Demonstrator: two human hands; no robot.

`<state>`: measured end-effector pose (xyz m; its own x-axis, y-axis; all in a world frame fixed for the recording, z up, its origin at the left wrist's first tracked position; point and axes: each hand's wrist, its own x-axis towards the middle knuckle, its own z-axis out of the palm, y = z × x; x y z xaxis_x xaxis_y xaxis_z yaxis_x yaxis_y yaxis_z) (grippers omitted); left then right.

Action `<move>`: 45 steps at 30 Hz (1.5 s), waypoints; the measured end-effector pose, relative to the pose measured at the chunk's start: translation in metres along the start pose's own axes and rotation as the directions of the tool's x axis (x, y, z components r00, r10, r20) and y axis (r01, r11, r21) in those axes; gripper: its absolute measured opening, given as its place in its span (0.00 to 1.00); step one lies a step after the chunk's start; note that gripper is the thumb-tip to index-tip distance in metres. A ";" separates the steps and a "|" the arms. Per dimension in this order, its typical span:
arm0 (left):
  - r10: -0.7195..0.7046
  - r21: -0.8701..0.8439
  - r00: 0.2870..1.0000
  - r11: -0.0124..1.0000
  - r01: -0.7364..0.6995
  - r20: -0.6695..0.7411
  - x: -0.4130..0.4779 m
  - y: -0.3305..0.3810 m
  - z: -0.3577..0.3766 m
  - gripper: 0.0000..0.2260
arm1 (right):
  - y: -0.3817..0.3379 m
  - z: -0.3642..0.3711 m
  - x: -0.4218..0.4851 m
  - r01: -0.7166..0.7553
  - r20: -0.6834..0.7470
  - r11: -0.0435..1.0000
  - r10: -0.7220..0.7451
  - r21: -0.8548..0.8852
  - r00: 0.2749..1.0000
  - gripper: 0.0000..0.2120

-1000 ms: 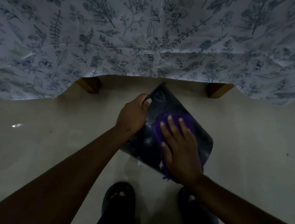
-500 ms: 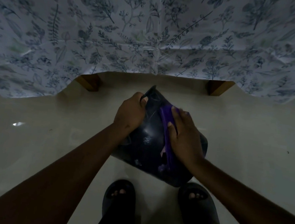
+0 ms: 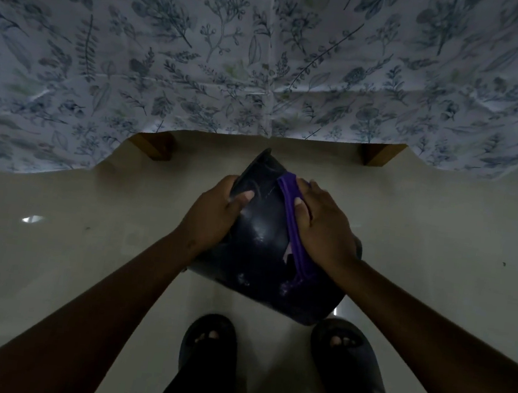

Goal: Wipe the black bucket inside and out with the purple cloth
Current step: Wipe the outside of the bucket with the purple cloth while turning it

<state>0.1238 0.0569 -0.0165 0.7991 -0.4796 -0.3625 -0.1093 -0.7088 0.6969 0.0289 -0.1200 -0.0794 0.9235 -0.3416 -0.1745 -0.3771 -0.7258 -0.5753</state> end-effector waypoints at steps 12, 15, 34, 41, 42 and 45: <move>-0.044 -0.074 0.999 0.996 0.045 0.013 0.020 0.001 0.006 0.14 | -0.011 0.019 -0.069 0.491 0.214 0.796 -0.442 -0.354 0.871 0.27; -0.032 -0.085 0.999 0.996 0.034 0.029 0.021 0.001 0.006 0.14 | -0.014 0.009 -0.038 0.298 0.096 0.912 -0.282 -0.283 0.955 0.27; 0.006 -0.053 1.000 0.999 -0.007 -0.013 0.009 -0.001 0.006 0.10 | -0.014 0.003 -0.017 0.027 -0.078 0.992 -0.037 -0.125 0.996 0.24; -0.024 -0.009 0.999 1.000 0.023 -0.024 0.020 0.000 0.005 0.14 | -0.008 0.010 -0.042 0.038 -0.081 0.981 -0.055 -0.190 0.995 0.24; -0.030 -0.009 0.999 1.000 0.030 -0.017 0.024 0.002 0.005 0.15 | -0.011 0.015 -0.058 0.122 -0.029 0.962 -0.133 -0.245 0.991 0.24; -0.035 -0.019 0.999 0.999 0.034 -0.018 0.028 0.006 0.007 0.15 | -0.010 0.020 -0.074 0.321 0.082 0.901 -0.311 -0.291 0.947 0.25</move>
<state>0.1410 0.0358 -0.0268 0.8132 -0.4451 -0.3750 -0.0705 -0.7149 0.6957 -0.0340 -0.0760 -0.0764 0.9975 -0.0486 -0.0515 -0.0634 -0.9374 -0.3424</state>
